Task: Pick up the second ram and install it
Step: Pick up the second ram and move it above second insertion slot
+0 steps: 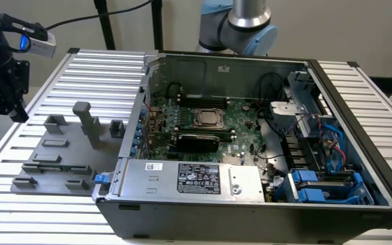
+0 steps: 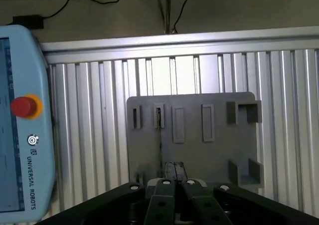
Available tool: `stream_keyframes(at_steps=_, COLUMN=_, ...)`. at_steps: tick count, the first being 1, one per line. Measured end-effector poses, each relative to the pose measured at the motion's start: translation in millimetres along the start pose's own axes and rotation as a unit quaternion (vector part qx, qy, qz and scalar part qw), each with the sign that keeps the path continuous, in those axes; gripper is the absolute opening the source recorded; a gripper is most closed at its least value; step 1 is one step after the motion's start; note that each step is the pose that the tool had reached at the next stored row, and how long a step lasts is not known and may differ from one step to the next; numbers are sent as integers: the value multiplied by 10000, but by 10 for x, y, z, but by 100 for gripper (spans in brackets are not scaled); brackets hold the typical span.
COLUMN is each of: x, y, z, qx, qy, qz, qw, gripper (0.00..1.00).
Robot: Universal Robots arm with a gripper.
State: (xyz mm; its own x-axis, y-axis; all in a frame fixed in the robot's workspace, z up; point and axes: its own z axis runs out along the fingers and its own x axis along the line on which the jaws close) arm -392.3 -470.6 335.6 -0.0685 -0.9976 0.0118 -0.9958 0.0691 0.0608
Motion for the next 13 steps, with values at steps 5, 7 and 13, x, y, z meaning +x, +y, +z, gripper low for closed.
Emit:
stream_keyframes(at_steps=5, x=74, y=-8, z=42, qx=39, qy=-58, qz=-13, qw=10000, gripper=17)
stream_keyframes(at_steps=7, x=106, y=-11, z=61, qx=50, qy=-82, qz=-16, qw=10000, gripper=24)
stream_keyframes(at_steps=13, x=158, y=-41, z=130, qx=56, qy=-116, qz=-28, qw=9999, gripper=30)
